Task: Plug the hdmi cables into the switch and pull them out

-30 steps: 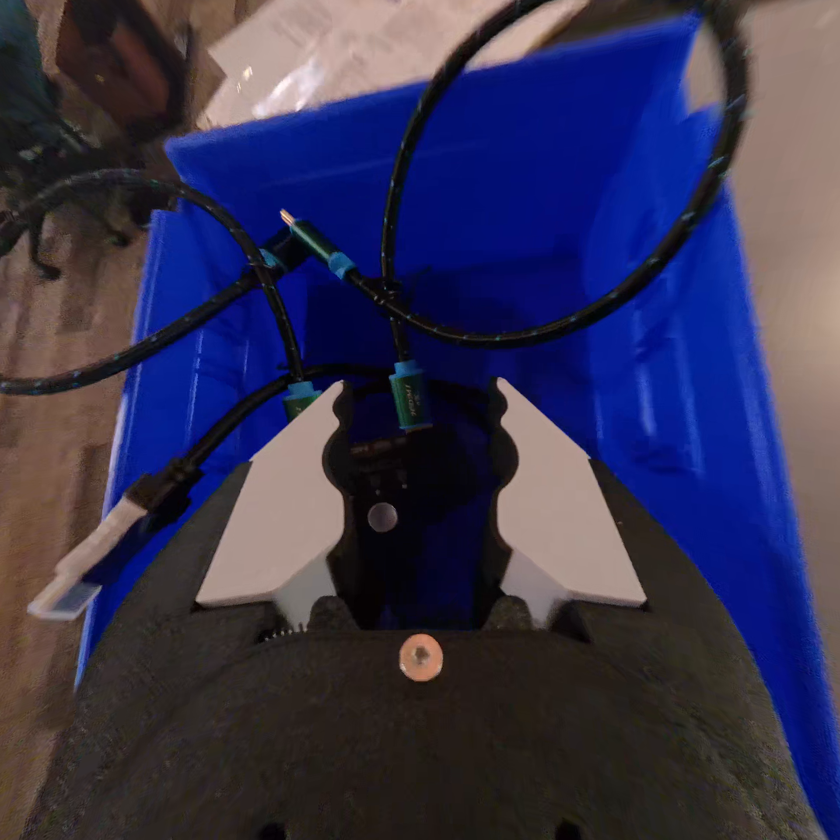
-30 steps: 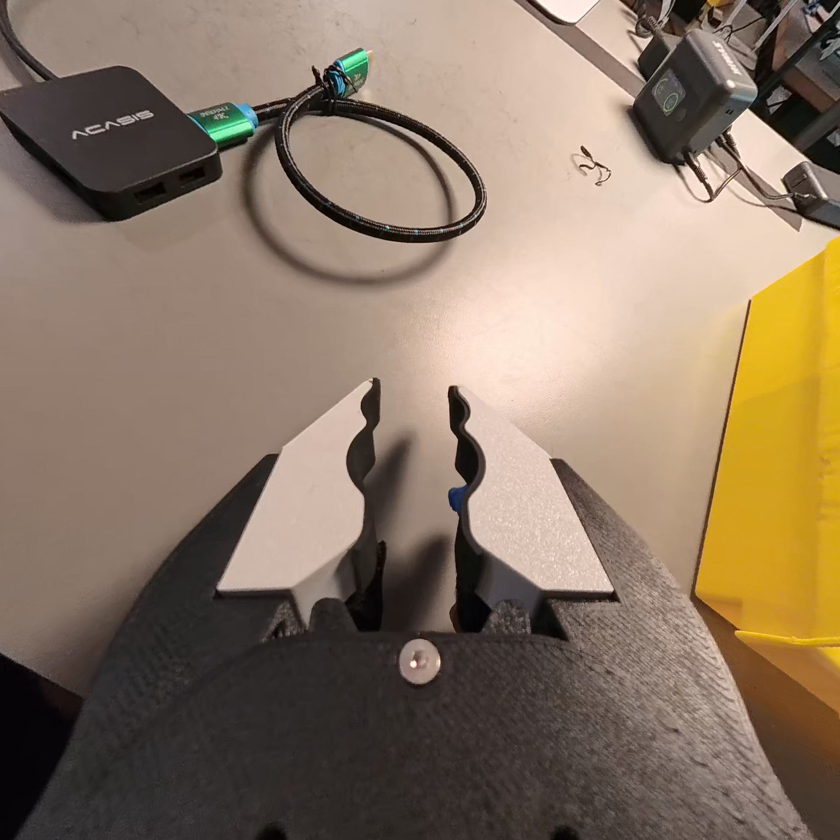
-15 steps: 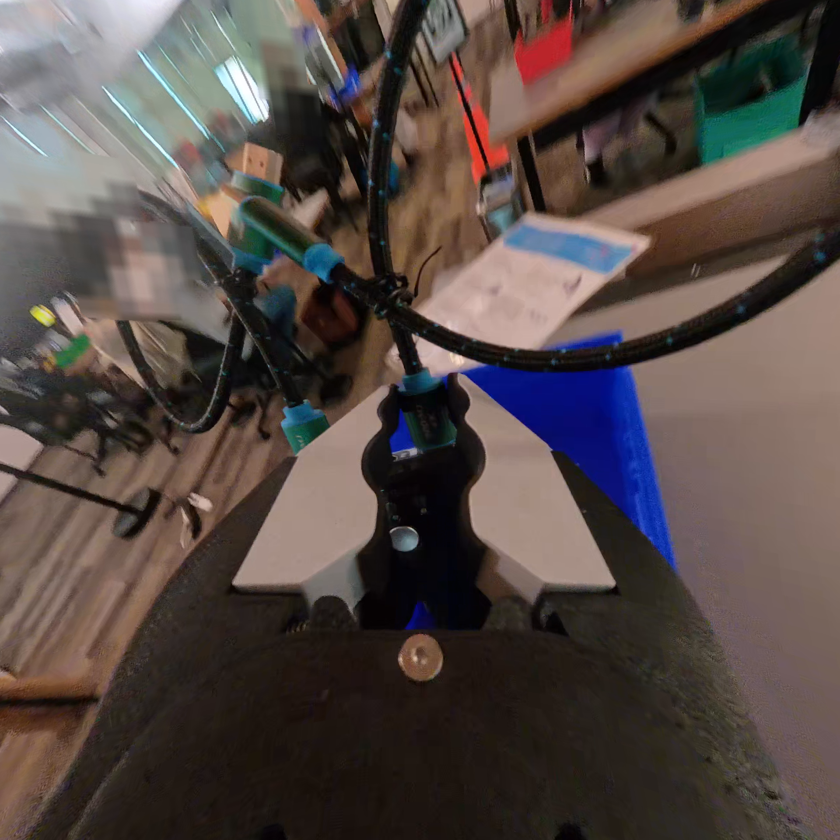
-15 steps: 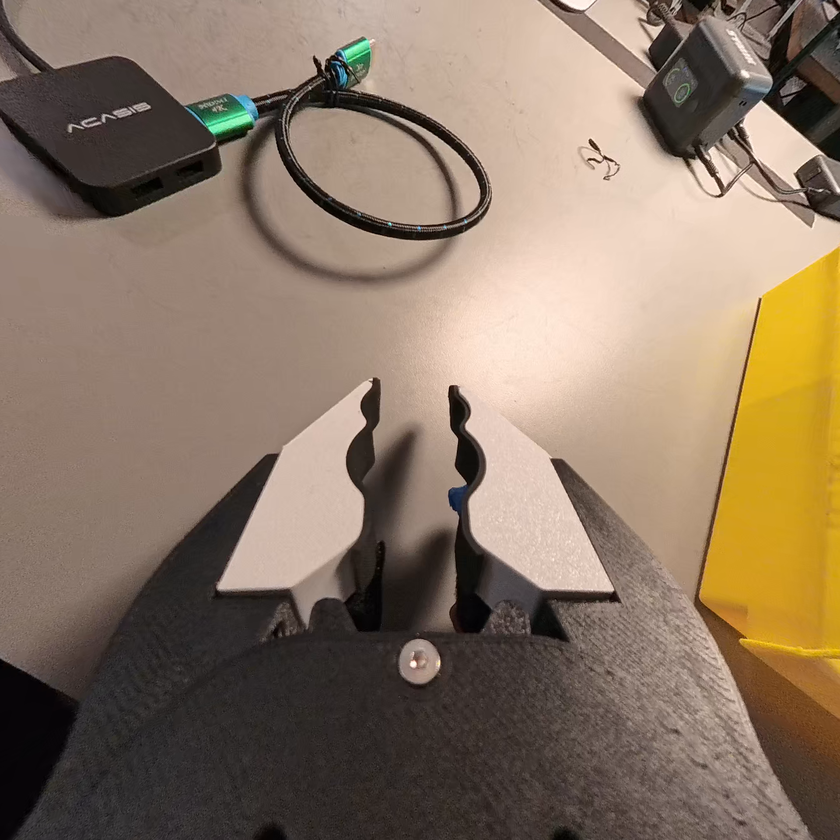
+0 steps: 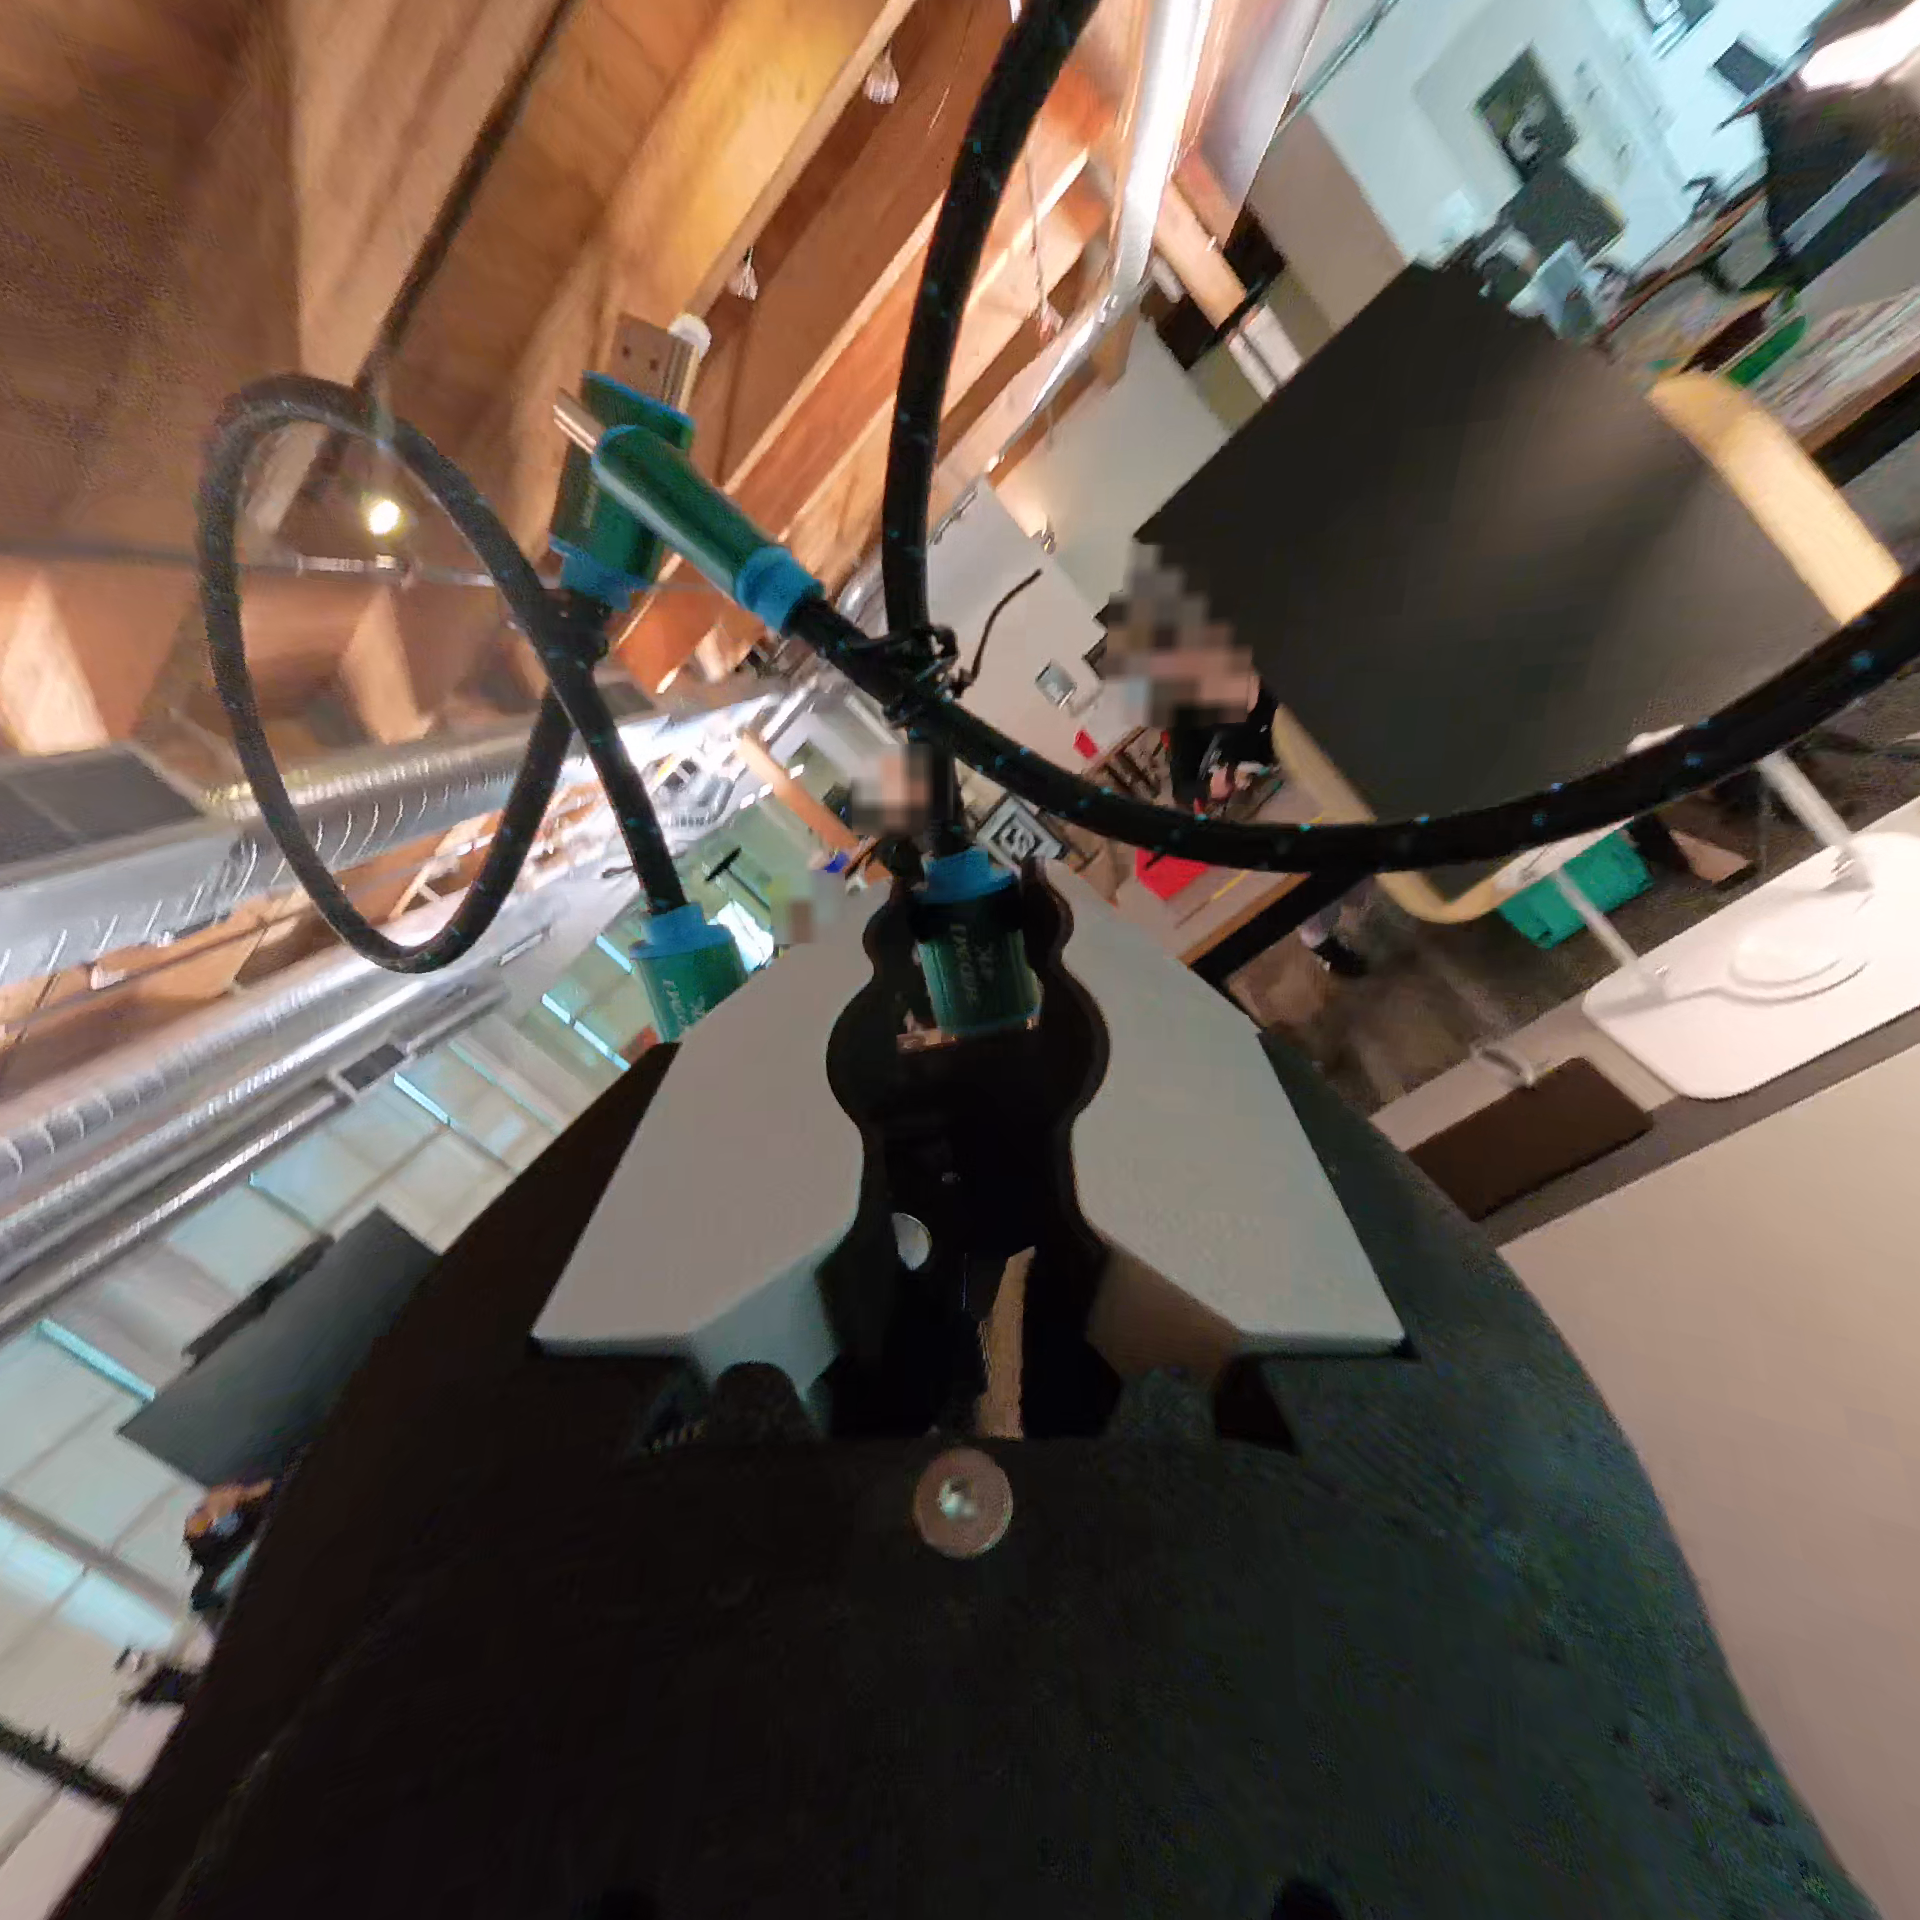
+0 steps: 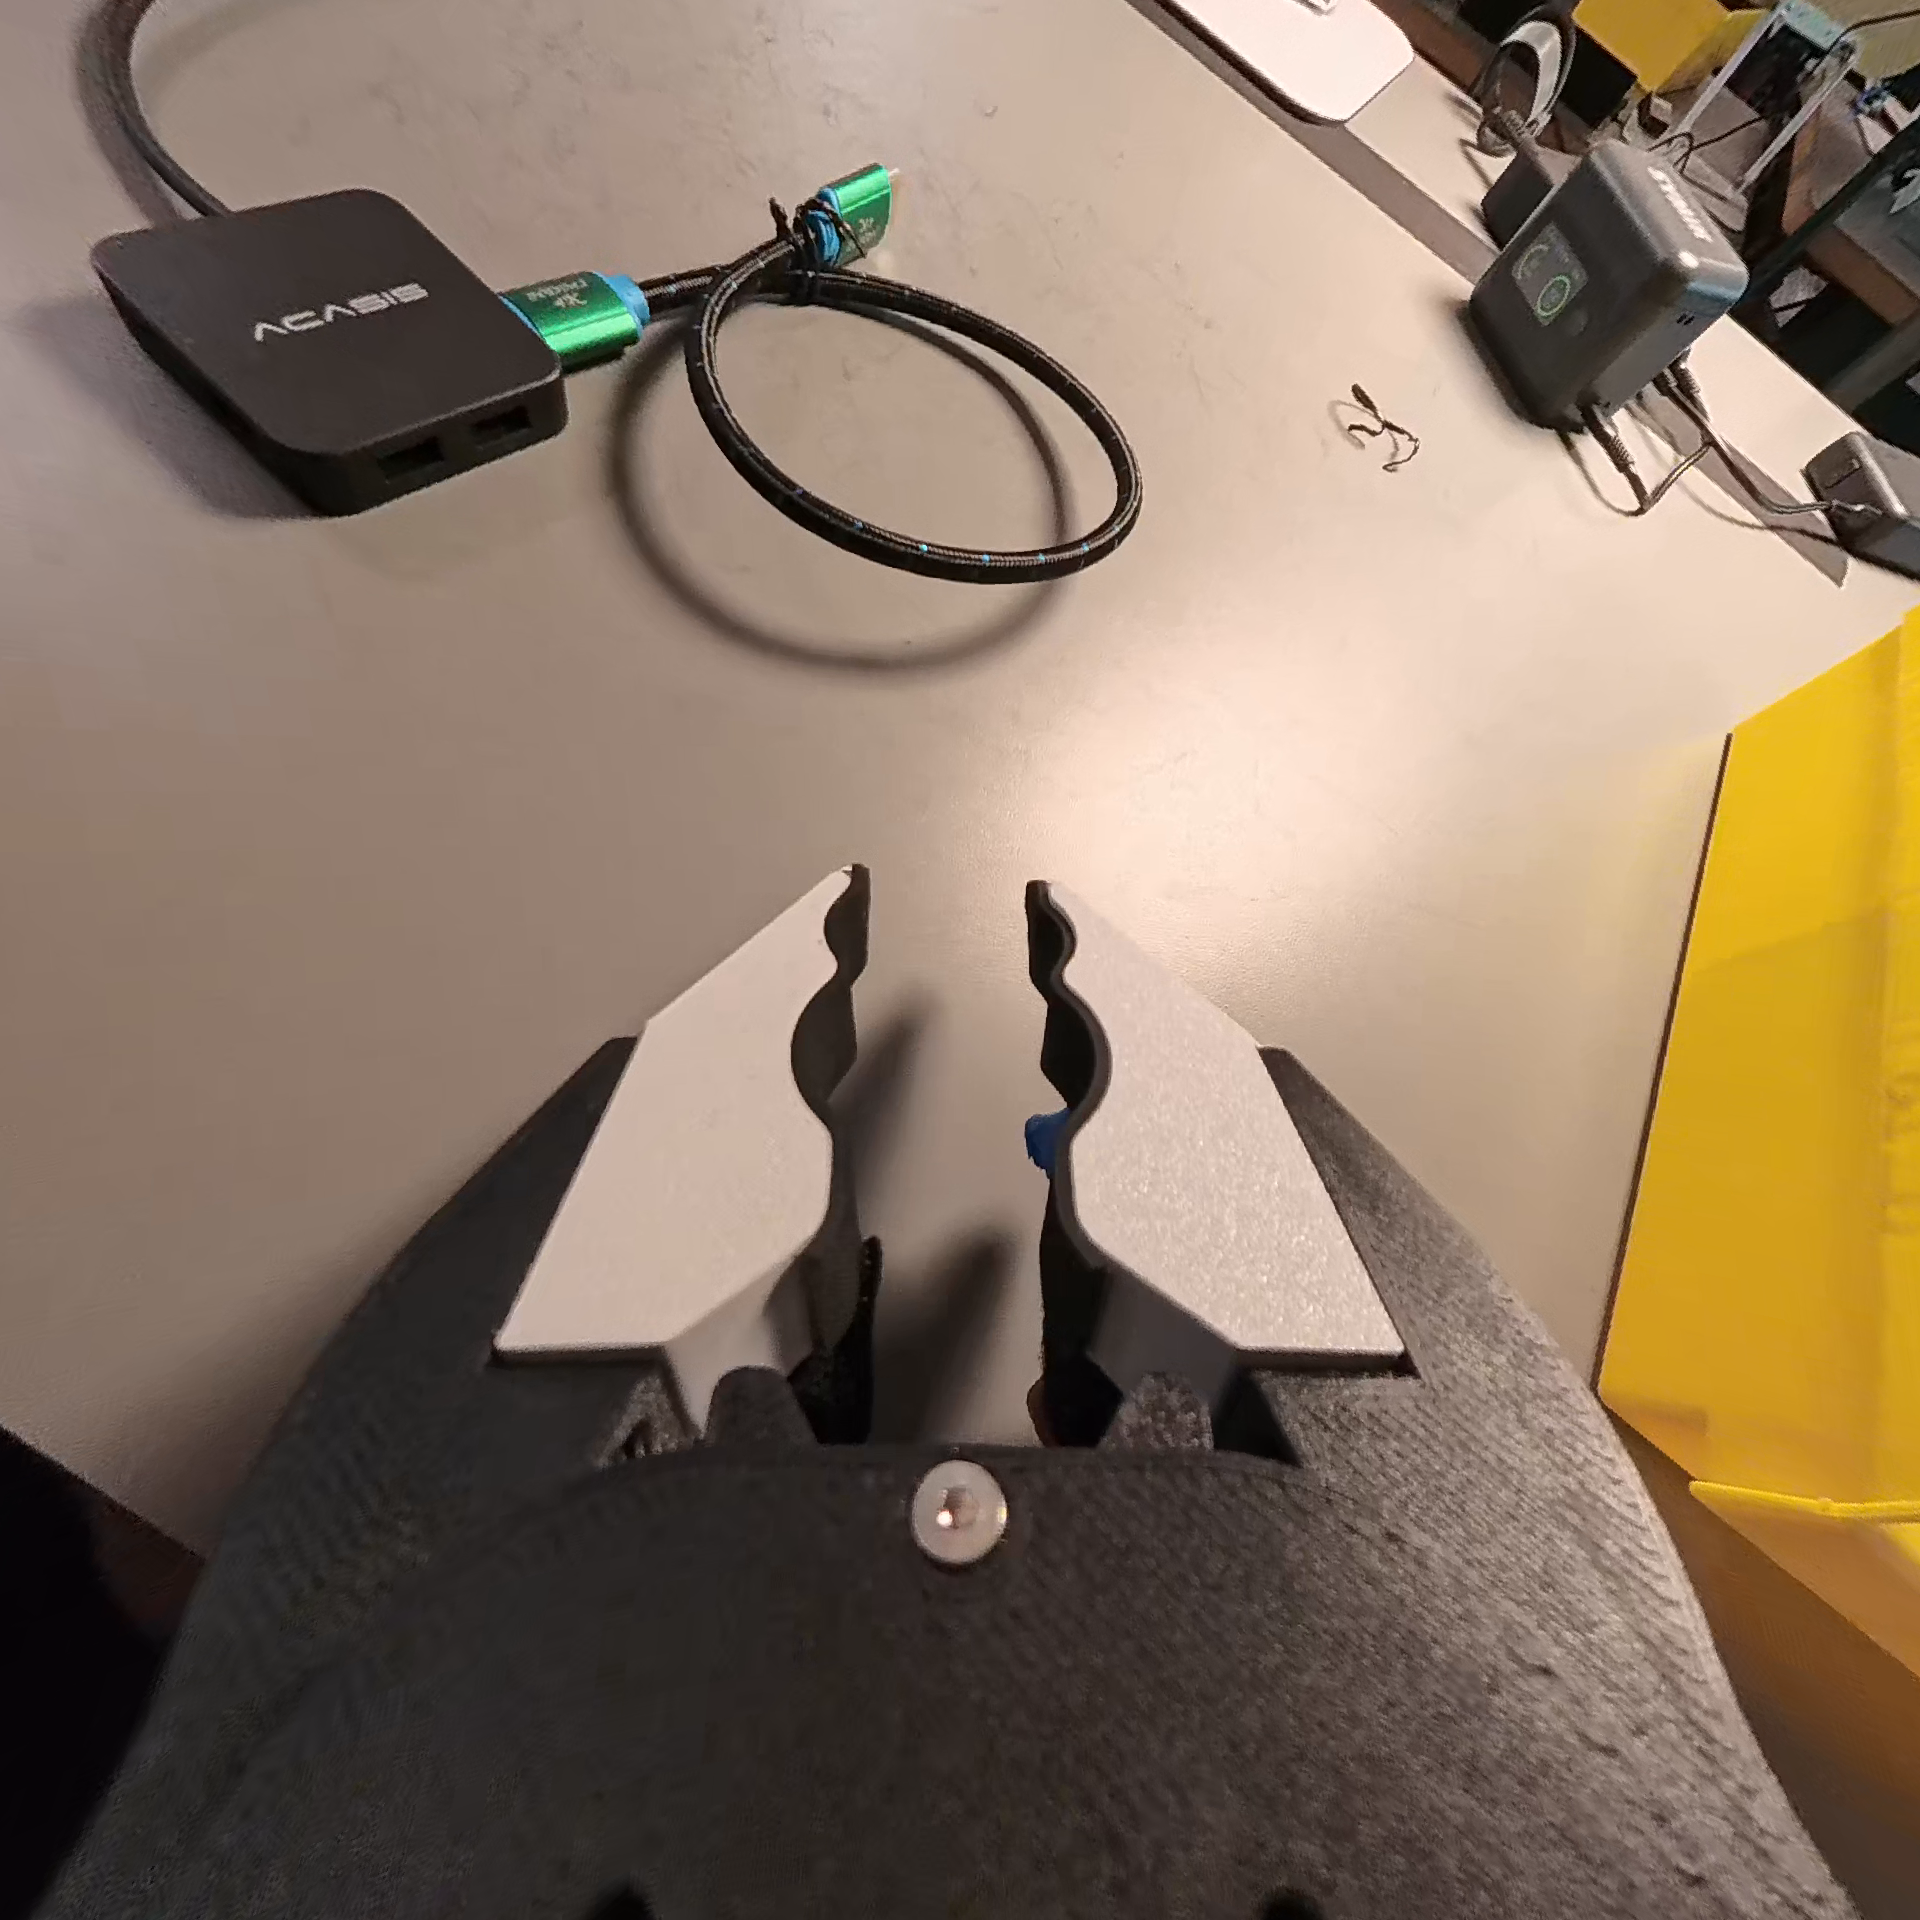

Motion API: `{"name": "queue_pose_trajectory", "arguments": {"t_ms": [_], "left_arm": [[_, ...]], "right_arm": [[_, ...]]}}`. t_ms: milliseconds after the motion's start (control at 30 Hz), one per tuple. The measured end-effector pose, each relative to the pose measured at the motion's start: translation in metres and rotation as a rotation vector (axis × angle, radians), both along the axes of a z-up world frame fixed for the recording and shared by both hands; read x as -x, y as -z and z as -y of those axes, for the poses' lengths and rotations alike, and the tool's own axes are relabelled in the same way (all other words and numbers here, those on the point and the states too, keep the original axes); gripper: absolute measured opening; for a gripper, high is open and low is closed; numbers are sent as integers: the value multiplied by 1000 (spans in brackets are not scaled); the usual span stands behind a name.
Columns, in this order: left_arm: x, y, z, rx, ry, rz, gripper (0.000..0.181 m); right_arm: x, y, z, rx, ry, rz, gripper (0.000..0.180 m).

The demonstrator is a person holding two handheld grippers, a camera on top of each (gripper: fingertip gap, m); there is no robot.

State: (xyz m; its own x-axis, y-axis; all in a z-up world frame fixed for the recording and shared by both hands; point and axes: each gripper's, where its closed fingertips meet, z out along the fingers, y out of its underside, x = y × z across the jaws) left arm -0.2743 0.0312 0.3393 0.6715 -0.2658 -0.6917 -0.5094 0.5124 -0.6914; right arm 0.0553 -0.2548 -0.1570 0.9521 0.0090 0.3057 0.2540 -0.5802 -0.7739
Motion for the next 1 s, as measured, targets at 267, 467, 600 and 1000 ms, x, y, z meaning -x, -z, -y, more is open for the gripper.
{"name": "queue_pose_trajectory", "arguments": {"t_ms": [267, 467, 600, 1000], "left_arm": [[-99, -18, 98, 15, 249, -102, 20], [-188, 86, 148, 254, 526, -265, 21], [-226, 187, 148, 429, 591, -390, 20], [-270, 410, 101, 825, 625, -616, 21]], "right_arm": [[3, -3, 1, -18, -19, 10, 32], [3, -5, 1, -33, -21, 9, 32], [4, -5, 1, -34, -25, 15, 32], [4, 1, -2, 8, -33, -23, 32]]}}
